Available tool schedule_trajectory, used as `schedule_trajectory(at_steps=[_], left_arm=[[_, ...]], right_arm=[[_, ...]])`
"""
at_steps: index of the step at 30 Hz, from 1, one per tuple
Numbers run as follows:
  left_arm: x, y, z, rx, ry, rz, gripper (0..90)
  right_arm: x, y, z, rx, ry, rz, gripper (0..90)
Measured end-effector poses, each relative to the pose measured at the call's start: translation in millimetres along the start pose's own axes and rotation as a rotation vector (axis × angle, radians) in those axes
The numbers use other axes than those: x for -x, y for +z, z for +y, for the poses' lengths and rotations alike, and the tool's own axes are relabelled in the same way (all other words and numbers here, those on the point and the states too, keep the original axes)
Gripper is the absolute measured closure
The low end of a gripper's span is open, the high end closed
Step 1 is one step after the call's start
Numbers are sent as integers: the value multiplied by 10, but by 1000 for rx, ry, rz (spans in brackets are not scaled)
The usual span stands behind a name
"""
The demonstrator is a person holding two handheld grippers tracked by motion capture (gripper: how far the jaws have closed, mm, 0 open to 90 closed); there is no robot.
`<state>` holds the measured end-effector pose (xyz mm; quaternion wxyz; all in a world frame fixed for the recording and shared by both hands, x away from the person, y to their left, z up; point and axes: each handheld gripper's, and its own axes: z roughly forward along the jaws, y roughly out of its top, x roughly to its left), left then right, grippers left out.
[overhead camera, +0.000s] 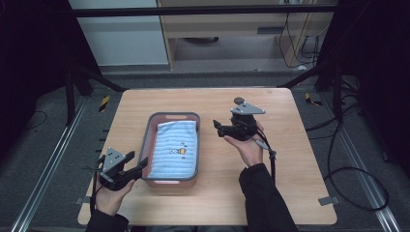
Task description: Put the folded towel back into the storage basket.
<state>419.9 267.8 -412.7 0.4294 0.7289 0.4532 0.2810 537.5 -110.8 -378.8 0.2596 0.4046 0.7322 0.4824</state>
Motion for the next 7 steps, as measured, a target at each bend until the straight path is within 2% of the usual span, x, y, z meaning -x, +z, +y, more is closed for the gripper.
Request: schedule_trajectory(at_steps=[7], left_arm=[[-76, -13, -2, 15, -17, 4, 380]], right_arm=[[231, -306, -236, -6, 10, -43, 199]])
